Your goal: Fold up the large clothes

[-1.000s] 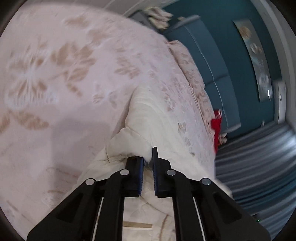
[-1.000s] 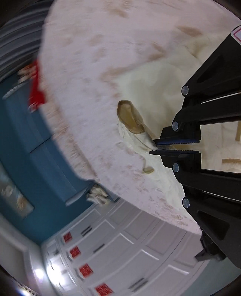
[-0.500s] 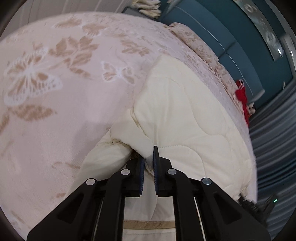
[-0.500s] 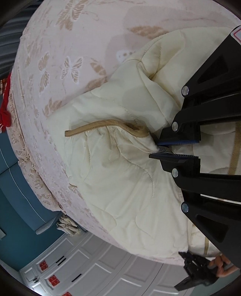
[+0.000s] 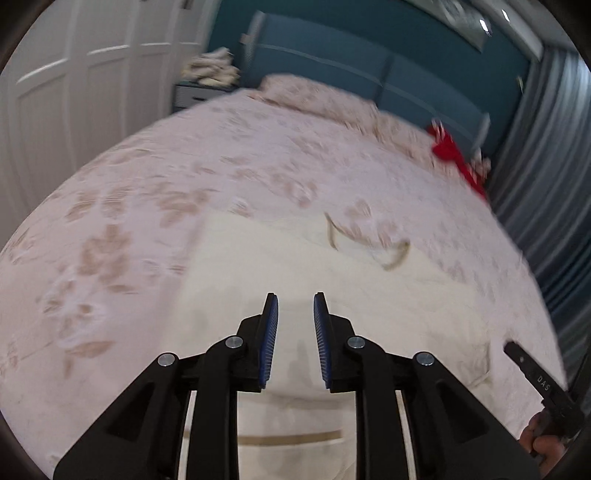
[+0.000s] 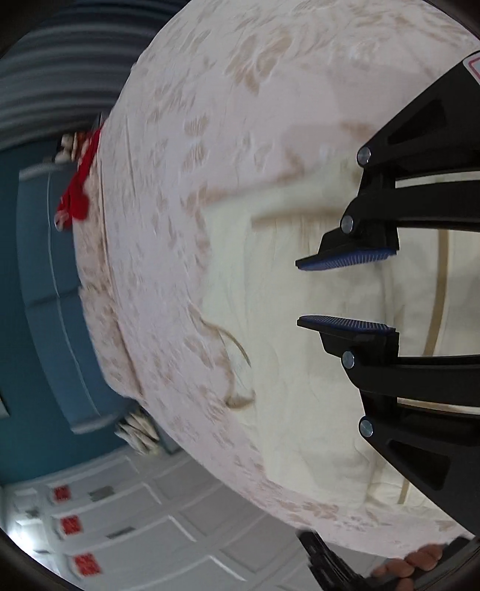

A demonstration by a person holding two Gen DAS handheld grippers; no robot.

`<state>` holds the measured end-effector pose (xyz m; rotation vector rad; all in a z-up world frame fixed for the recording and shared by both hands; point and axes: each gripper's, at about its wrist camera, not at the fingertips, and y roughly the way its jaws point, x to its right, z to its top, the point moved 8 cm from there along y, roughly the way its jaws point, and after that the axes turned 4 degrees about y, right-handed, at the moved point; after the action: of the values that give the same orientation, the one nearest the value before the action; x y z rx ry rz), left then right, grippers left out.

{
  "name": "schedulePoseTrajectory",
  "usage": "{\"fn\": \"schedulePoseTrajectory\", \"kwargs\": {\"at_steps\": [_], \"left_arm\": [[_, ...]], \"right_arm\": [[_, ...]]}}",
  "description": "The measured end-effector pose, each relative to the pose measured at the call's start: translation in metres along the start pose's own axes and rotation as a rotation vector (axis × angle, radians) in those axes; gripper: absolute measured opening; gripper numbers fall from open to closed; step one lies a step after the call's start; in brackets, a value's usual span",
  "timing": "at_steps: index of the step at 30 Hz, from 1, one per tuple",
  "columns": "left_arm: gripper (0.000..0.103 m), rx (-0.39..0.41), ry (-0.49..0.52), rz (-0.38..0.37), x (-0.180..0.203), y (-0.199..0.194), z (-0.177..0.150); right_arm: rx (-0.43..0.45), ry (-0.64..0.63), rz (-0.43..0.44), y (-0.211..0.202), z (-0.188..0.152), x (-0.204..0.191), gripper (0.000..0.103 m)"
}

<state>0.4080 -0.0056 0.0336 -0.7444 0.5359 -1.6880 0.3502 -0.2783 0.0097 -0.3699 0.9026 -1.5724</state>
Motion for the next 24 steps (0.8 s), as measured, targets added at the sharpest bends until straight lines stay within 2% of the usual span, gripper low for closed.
{"fn": "schedulePoseTrajectory", "kwargs": {"at_steps": [4,6,9,16,24], "left_arm": [[0.019,-0.073,0.063,0.034,0.025,0.042,-0.028],[0.019,-0.118,0.055,0.049,0.024,0.062,-0.044],[0.019,-0.142,0.040,0.060,0.016,0.077,-0.059],[0.019,-0.103,0.116,0.105,0.017,0.085,-0.083],[0.018,-0.056,0.159,0.155,0.021,0.089,-0.088]], "right_arm": [[-0.067,-0.027,-0.033,0.035,-0.023,-0.008,0.022],[-0.104,-0.026,-0.054,0.054,-0.035,-0.003,0.019],[-0.120,-0.026,-0.053,0.070,-0.045,0.004,0.016],[-0.096,-0.060,-0.073,0.081,-0.057,0.004,0.016],[-0.055,-0.078,-0.087,0.084,-0.062,0.003,0.016]]}}
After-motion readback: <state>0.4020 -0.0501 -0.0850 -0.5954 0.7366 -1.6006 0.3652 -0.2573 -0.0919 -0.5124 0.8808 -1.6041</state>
